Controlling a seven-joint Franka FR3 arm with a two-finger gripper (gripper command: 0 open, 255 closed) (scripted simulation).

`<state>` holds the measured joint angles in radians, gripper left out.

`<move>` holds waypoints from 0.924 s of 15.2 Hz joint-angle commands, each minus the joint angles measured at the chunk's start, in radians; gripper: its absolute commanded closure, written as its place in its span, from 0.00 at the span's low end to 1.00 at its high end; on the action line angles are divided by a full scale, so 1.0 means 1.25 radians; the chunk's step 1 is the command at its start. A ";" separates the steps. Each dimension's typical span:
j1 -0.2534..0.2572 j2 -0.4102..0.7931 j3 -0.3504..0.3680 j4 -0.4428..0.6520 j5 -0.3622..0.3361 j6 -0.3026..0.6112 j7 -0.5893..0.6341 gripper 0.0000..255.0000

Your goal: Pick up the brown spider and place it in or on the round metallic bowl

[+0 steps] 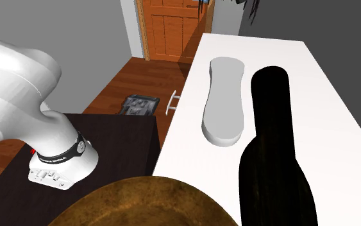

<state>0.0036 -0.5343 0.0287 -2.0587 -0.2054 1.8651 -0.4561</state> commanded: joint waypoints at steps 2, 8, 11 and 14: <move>-0.013 -0.025 -0.049 -0.021 -0.006 0.007 -0.060 1.00; -0.038 -0.054 -0.148 -0.037 -0.021 0.018 -0.175 1.00; -0.049 -0.057 -0.199 -0.033 -0.028 0.022 -0.233 1.00; -0.059 -0.053 -0.251 -0.021 -0.034 0.027 -0.292 1.00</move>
<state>-0.0654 -0.6055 -0.2590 -2.0973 -0.2456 1.8998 -0.7888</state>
